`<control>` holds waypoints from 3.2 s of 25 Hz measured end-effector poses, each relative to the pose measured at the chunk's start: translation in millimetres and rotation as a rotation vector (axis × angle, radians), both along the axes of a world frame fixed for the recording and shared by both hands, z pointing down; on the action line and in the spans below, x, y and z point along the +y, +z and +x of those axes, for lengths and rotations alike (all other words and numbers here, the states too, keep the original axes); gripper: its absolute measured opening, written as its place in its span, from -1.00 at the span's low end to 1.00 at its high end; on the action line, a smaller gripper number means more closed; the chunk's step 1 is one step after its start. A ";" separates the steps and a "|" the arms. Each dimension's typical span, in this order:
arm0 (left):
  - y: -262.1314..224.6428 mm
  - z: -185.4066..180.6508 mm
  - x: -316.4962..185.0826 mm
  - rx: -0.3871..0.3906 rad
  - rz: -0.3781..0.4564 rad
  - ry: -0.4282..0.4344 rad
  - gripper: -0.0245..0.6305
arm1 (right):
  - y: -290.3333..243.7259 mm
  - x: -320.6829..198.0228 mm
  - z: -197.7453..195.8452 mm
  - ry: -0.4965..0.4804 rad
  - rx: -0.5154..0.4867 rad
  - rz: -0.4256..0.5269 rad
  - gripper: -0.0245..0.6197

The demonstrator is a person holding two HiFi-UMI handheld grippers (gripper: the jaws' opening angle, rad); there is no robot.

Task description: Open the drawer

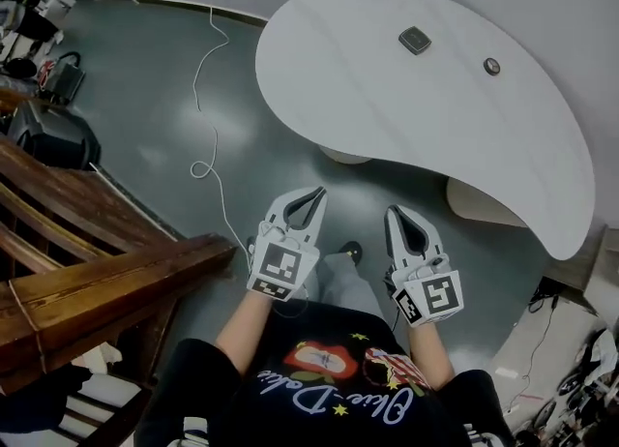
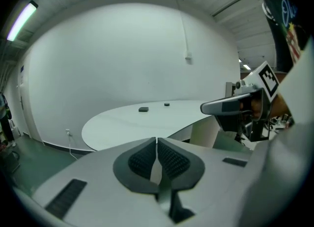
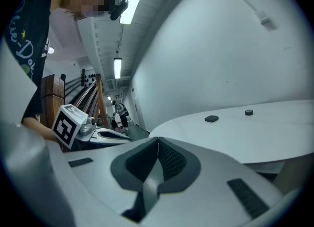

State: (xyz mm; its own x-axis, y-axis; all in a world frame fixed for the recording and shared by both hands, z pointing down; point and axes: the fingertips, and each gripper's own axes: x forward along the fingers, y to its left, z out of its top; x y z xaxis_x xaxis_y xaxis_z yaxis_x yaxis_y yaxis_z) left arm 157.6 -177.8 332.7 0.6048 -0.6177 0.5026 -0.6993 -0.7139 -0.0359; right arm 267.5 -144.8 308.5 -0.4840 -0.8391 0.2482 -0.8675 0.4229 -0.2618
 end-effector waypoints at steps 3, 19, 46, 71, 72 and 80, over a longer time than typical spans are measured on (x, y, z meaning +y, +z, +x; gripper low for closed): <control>17.4 -2.7 -15.6 0.028 -0.016 -0.028 -0.91 | 17.7 -16.9 -3.7 -0.002 0.013 -0.009 -0.92; 131.1 -85.4 -34.0 0.117 -0.069 -0.146 -0.90 | 112.3 -34.9 -97.4 -0.033 0.074 -0.061 -0.92; 269.8 -66.3 -96.4 0.153 -0.148 -0.210 -0.56 | 184.3 -55.1 -123.5 -0.037 0.096 -0.098 -0.92; 304.1 -52.3 -126.3 0.196 -0.198 -0.265 -0.49 | 178.7 -53.5 -116.7 -0.019 0.110 -0.148 -0.92; 304.7 -52.8 -125.8 0.188 -0.195 -0.260 -0.50 | 179.7 -52.7 -118.2 -0.018 0.109 -0.151 -0.92; 304.3 -57.1 -119.9 0.120 -0.132 -0.224 -0.92 | 179.6 -52.3 -116.7 -0.010 0.119 -0.157 -0.92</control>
State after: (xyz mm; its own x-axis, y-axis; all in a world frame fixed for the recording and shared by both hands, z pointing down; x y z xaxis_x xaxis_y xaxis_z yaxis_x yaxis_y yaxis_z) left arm 100.5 -297.7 637.0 0.5209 -0.6763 0.5208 -0.8336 -0.5344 0.1398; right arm 150.8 -197.1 488.1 -0.4517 -0.7807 0.4318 -0.8922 0.3941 -0.2207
